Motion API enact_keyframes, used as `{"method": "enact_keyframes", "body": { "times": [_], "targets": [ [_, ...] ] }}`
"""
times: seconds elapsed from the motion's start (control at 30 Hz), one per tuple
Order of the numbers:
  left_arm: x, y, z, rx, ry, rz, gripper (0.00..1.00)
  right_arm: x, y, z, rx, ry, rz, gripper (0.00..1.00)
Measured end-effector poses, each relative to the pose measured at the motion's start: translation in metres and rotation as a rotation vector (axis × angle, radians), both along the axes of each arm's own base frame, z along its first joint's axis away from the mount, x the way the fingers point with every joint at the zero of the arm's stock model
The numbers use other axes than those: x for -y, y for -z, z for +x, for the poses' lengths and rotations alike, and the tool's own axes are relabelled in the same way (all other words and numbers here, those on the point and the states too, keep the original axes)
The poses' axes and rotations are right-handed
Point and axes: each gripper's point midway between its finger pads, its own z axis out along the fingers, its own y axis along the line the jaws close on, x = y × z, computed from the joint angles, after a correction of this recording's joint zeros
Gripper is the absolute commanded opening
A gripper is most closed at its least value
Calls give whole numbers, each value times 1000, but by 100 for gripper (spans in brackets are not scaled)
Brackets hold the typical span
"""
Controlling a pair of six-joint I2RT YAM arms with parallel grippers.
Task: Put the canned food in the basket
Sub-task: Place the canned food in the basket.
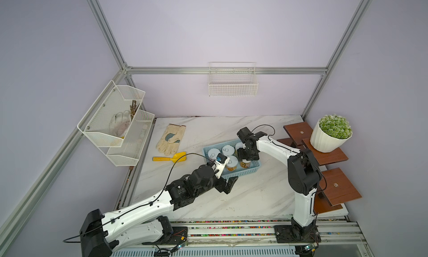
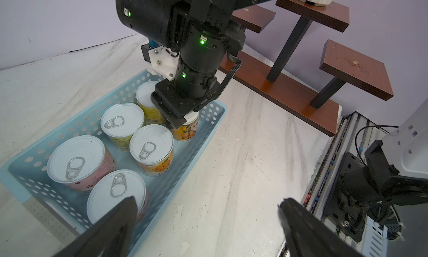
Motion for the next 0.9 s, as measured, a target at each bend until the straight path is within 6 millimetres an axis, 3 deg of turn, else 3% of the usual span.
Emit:
{"method": "enact_keyframes", "body": {
  "times": [0.2, 0.6, 0.7, 0.9],
  "targets": [
    [0, 0, 0, 0, 0, 0, 100, 1, 2, 0, 0, 4, -4, 81],
    [0, 0, 0, 0, -1, 1, 100, 1, 4, -2, -7, 3, -14, 82],
    [-1, 0, 1, 0, -10, 0, 100, 2, 3, -4, -14, 3, -16, 87],
    [-10, 2, 11, -8, -57, 7, 100, 3, -25, -8, 23, 1, 9, 90]
  ]
}}
